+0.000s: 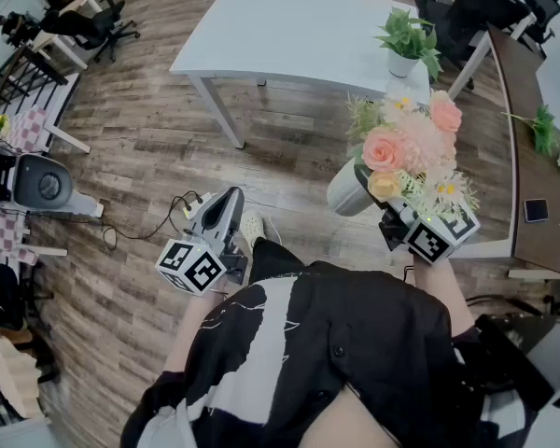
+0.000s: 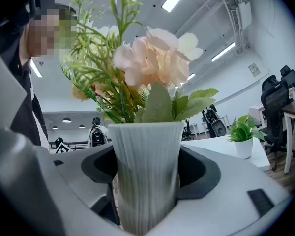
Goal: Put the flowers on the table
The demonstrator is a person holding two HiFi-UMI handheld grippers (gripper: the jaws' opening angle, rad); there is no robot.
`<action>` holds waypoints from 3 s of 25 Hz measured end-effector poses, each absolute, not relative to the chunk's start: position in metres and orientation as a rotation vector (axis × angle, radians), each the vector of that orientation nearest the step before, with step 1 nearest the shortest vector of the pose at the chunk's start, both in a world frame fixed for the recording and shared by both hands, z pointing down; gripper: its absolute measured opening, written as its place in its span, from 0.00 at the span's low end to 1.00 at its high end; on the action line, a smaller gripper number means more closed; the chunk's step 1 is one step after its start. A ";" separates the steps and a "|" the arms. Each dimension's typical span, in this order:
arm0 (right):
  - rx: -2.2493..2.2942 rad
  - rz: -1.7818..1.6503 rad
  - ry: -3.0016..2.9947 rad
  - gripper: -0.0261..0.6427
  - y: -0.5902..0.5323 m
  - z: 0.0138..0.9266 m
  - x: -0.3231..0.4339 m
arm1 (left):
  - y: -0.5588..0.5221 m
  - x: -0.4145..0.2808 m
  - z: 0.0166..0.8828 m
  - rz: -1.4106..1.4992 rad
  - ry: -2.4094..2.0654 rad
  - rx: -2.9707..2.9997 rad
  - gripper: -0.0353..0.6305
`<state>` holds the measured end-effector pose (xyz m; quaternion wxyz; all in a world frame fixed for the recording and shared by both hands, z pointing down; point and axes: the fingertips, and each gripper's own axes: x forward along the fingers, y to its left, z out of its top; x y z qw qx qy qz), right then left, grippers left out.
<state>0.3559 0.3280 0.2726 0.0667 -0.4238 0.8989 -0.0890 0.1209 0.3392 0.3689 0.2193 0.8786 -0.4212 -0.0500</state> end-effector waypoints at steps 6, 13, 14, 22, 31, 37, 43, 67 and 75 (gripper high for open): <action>-1.268 -0.246 2.709 0.56 0.329 0.269 0.356 | 0.339 0.126 0.362 -0.130 -1.163 2.449 0.07; -1.240 -0.248 2.719 0.56 0.317 0.269 0.351 | 0.330 0.121 0.357 -0.136 -1.188 2.451 0.07; -1.236 -0.250 2.718 0.56 0.314 0.269 0.350 | 0.328 0.120 0.357 -0.136 -1.190 2.452 0.07; -1.223 -0.296 2.709 0.56 0.281 0.269 0.332 | 0.303 0.097 0.357 -0.154 -1.225 2.436 0.07; -1.278 -0.356 2.719 0.56 0.208 0.280 0.294 | 0.241 0.052 0.365 -0.172 -1.239 2.392 0.07; -1.305 -0.375 2.717 0.56 0.149 0.278 0.257 | 0.180 0.015 0.361 -0.195 -1.222 2.396 0.07; -1.321 -0.374 2.720 0.56 0.088 0.270 0.207 | 0.121 -0.038 0.361 -0.204 -1.215 2.381 0.07; -1.443 -0.333 2.671 0.56 -0.021 0.270 0.096 | -0.005 -0.149 0.357 -0.234 -1.109 2.445 0.07; -1.412 -0.366 2.708 0.56 -0.037 0.278 0.073 | -0.006 -0.161 0.362 -0.259 -1.108 2.418 0.07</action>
